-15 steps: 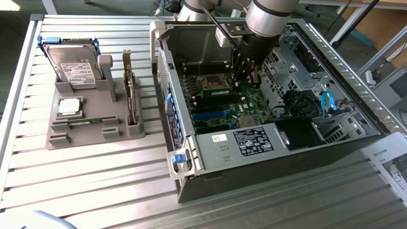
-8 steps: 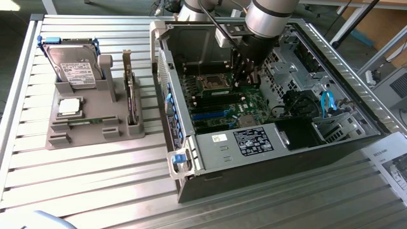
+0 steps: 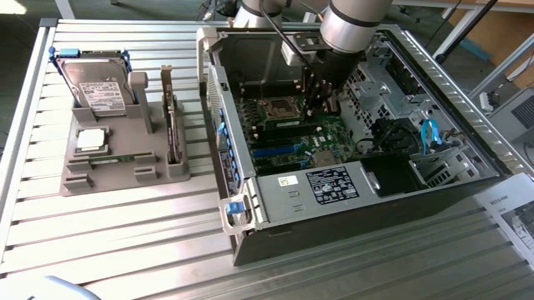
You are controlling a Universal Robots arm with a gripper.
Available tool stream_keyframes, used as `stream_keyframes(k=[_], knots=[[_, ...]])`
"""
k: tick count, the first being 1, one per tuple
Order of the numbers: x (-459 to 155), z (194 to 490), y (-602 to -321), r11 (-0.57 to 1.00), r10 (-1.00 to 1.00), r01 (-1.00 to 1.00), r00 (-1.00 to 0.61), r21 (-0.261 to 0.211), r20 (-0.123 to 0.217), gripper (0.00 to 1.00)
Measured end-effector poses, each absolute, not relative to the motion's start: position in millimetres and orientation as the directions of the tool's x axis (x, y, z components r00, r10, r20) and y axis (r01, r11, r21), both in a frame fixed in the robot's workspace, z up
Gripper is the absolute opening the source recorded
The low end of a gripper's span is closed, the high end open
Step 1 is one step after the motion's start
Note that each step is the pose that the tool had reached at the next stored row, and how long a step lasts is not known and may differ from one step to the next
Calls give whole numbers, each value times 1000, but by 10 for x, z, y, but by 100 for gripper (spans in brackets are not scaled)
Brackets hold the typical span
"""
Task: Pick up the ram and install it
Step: 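Insert the ram into the slot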
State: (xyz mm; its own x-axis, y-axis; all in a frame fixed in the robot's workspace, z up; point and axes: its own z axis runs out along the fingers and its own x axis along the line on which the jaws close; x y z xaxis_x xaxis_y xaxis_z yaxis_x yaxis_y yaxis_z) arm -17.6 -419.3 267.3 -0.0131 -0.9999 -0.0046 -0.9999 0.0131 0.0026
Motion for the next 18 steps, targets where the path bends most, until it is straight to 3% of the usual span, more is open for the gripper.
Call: stream_keyframes(k=[18], knots=[[-180, 2591, -4178, 13, -1000, -1000, -13, 2, -5, 12]])
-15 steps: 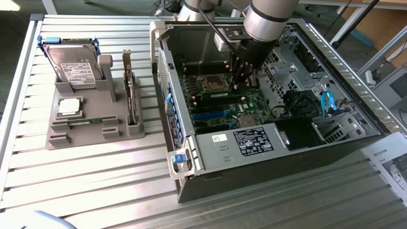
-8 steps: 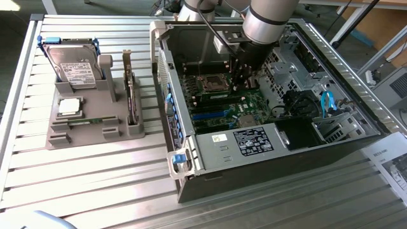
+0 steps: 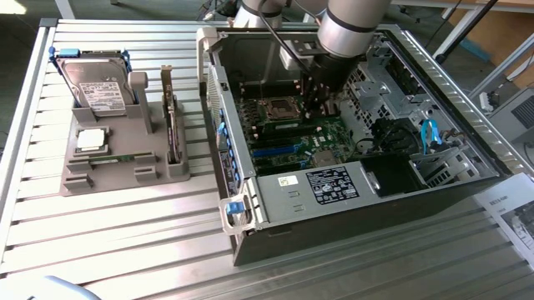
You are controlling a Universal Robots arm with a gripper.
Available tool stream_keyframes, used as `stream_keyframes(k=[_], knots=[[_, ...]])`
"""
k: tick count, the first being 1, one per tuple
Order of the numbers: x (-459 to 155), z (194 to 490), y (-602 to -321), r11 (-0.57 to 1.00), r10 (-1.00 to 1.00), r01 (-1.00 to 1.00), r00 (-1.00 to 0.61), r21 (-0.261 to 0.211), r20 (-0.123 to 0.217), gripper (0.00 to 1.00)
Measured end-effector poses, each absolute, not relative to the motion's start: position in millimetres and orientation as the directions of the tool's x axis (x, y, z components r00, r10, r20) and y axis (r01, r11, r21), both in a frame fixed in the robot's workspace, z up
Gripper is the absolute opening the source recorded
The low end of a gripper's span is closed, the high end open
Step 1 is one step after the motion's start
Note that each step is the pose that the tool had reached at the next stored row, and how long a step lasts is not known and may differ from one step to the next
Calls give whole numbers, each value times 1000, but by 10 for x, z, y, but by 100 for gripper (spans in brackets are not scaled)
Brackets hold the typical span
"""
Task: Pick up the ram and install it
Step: 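Insert the ram into the slot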
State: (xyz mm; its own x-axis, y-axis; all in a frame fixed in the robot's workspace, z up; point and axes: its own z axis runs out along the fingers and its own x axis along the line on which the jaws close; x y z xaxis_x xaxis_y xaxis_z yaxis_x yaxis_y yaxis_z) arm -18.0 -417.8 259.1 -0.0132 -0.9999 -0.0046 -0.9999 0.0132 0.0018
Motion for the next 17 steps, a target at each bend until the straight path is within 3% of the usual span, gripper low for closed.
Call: stream_keyframes(k=[17], knots=[[-186, 2555, -4133, 14, -1000, -1000, -14, 2, -4, 12]])
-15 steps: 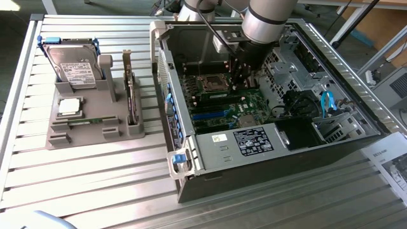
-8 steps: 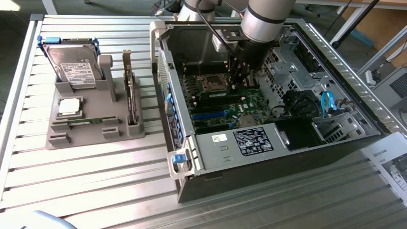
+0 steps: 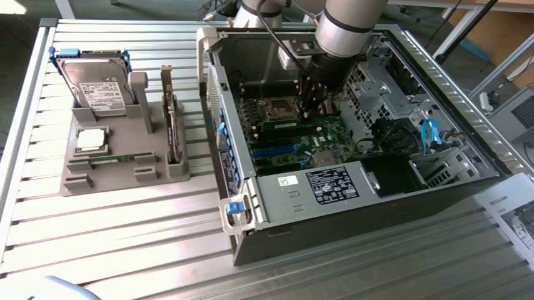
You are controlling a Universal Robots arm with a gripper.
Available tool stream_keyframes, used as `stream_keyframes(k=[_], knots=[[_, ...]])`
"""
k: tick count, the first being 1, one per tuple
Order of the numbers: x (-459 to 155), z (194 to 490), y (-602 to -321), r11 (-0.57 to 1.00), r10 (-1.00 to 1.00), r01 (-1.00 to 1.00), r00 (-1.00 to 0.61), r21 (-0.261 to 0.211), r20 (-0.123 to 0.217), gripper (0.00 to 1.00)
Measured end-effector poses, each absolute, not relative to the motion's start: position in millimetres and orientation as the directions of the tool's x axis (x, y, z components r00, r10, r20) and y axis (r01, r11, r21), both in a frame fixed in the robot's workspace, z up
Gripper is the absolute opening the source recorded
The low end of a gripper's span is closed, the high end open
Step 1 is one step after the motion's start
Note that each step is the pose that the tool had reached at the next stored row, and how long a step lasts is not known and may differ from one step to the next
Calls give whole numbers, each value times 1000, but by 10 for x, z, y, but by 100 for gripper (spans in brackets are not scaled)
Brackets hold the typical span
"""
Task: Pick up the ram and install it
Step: 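Insert the ram into the slot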
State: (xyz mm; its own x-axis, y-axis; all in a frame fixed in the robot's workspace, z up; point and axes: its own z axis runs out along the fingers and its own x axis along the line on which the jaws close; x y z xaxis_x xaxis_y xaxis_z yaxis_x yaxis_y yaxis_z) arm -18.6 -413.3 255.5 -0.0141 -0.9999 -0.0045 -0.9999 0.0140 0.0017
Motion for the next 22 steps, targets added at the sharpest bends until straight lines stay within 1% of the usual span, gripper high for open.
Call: stream_keyframes(k=[22], knots=[[-161, 2552, -4133, 14, -1000, -1000, -14, 9, -4, 12]])
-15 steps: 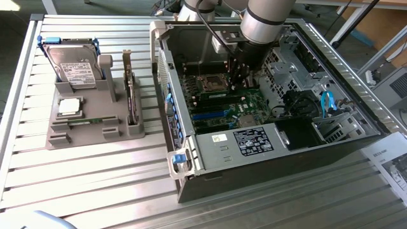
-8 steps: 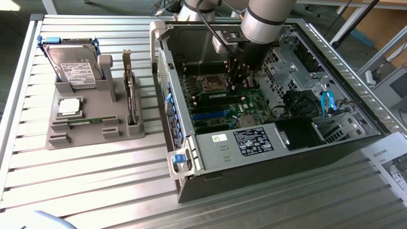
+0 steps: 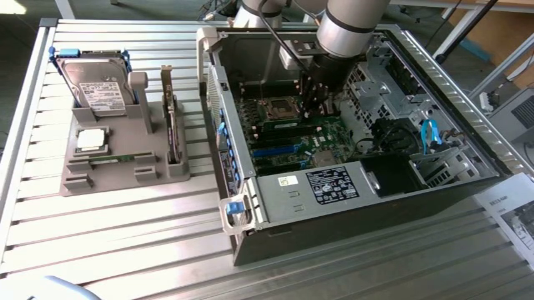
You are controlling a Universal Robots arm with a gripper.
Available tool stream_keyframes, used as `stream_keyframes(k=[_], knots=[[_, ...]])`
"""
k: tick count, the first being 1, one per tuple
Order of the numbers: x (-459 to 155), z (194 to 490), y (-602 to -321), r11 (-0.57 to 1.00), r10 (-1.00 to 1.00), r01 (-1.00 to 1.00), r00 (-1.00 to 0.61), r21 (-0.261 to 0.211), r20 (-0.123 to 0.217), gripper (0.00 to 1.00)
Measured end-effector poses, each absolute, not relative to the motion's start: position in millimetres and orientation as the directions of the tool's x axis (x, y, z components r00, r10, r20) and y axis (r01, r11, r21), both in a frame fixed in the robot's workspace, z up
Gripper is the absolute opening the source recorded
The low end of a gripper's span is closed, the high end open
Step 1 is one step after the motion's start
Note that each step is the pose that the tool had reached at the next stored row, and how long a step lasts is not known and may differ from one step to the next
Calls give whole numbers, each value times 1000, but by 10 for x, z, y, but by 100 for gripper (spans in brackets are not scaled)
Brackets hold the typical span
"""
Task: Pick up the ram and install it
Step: 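Insert the ram into the slot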
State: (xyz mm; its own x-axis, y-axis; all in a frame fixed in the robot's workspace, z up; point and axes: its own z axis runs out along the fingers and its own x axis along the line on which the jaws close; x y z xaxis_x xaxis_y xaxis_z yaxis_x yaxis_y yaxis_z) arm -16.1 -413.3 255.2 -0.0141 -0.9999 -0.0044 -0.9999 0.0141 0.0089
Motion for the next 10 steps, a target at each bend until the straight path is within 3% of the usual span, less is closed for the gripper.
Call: stream_keyframes(k=[10], knots=[[-160, 2550, -4133, 14, -1000, -1000, -14, 13, -4, 12]])
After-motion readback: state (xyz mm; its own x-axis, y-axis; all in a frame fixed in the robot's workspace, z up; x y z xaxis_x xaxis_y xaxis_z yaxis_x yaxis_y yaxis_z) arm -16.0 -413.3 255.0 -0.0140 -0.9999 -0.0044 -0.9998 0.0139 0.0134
